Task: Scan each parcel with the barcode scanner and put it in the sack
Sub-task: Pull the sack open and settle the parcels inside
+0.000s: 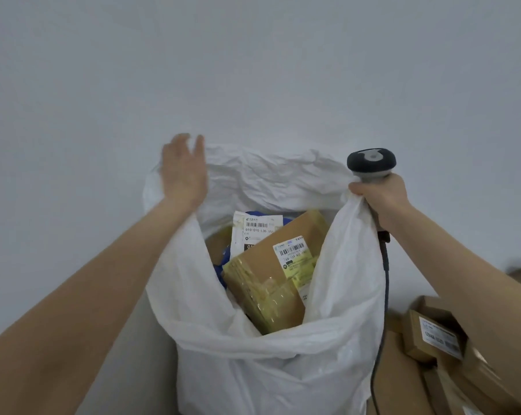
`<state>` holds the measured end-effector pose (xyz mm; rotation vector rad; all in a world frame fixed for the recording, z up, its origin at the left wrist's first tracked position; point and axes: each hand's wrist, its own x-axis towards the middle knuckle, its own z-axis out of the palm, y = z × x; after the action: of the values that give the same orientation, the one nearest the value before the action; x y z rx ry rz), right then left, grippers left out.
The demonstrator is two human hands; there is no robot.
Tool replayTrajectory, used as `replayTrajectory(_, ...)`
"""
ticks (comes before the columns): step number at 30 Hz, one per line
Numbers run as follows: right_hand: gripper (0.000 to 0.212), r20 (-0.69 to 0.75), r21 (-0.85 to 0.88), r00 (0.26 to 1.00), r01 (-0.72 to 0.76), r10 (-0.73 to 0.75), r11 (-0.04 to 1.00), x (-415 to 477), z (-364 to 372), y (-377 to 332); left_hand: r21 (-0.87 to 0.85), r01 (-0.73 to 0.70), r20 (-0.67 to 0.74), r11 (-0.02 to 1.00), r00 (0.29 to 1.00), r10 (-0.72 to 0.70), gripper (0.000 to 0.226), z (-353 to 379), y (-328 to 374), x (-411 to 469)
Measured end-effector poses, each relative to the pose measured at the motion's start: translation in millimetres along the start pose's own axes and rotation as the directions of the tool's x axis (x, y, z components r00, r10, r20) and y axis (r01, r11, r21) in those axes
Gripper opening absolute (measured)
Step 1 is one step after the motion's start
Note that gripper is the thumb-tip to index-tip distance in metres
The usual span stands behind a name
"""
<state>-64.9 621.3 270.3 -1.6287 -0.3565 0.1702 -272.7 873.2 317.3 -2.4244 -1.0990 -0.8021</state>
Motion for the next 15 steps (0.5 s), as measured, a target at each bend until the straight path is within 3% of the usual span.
replayTrajectory(2,0.031,0.022,0.002,1.0,0.0,0.0,1.0,-7,-11,-2,-0.19,-0.178,0.176,0.965,0.961,0.212,0.062,-6,52,-23)
replayTrajectory(4,0.033,0.069,-0.038,0.998,-0.003,0.006,0.999,-14,-27,-6,-0.405,-0.119,0.509,0.907,0.794,0.332,0.078,2,93,-54)
replayTrajectory(6,0.035,0.096,-0.12,0.995,0.034,-0.023,0.992,-20,-50,-12,-0.352,-0.064,0.72,0.934,0.619,0.314,0.087,19,107,-79)
replayTrajectory(7,0.034,0.093,-0.129,0.994,0.061,-0.049,0.99,-22,-62,-18,-0.313,-0.041,0.77,0.949,0.574,0.278,0.09,28,107,-86)
replayTrajectory(10,0.023,0.106,-0.012,0.992,0.075,-0.074,0.997,-33,-81,-49,-0.325,0.102,0.815,0.94,0.535,0.224,0.096,39,97,-92)
replayTrajectory(13,0.022,0.262,0.117,0.964,0.011,-0.042,0.993,-52,-63,-78,-0.362,0.237,0.836,0.902,0.51,0.202,0.098,41,93,-94)
replayTrajectory(15,0.022,0.359,0.108,0.933,-0.034,-0.007,0.994,-65,-37,-77,-0.373,0.291,0.839,0.881,0.511,0.186,0.098,44,90,-99)
